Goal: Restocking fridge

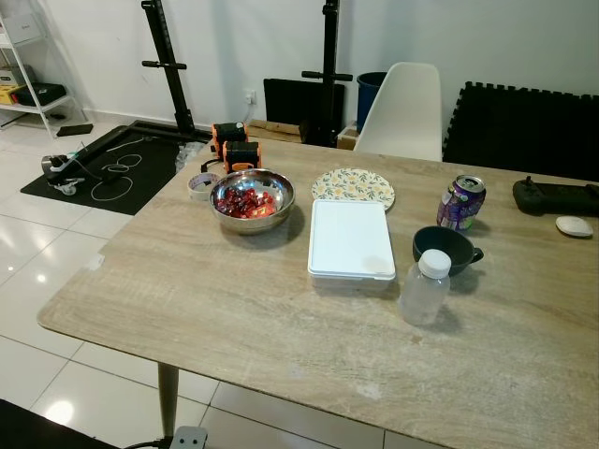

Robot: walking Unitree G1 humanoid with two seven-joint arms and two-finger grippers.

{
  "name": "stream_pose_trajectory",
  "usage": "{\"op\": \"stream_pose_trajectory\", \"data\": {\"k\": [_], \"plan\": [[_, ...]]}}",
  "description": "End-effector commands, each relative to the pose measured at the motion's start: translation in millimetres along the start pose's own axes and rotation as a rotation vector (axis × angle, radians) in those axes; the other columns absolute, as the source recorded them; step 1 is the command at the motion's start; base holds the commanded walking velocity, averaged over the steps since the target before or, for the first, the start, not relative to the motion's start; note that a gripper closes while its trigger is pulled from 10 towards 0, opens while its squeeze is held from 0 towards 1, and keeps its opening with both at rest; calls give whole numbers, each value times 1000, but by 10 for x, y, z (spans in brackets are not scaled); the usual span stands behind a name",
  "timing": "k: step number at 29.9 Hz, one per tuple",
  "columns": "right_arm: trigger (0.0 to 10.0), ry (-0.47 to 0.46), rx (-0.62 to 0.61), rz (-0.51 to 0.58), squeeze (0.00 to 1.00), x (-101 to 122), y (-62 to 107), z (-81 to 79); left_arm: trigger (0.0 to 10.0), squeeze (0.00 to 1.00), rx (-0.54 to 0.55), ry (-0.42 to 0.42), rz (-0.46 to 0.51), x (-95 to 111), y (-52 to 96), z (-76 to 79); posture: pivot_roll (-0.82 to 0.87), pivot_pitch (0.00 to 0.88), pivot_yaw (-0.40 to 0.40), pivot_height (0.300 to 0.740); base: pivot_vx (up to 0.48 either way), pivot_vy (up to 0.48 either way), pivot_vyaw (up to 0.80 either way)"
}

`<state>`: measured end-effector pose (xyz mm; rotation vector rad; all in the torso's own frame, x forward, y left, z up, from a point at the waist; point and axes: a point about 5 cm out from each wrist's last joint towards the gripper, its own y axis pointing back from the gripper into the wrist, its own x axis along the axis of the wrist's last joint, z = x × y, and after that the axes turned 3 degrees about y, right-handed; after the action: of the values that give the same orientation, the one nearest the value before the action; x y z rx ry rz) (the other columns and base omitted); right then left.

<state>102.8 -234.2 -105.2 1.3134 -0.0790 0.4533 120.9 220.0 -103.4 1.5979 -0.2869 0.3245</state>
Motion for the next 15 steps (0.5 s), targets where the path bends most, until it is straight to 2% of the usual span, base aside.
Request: {"op": "stream_pose_trajectory", "data": {"k": [1,15], "plan": [[10000,-6,-9,-11,0,-18,2,31,10000,0,-6,-21,-6,-6,1,-5,-79,0,-2,740,0,0,0],[10000,-18,-12,-9,0,14,-4,23,10000,0,-18,-29,-16,-45,-1,44,-57,0,-9,740,0,0,0]]}}
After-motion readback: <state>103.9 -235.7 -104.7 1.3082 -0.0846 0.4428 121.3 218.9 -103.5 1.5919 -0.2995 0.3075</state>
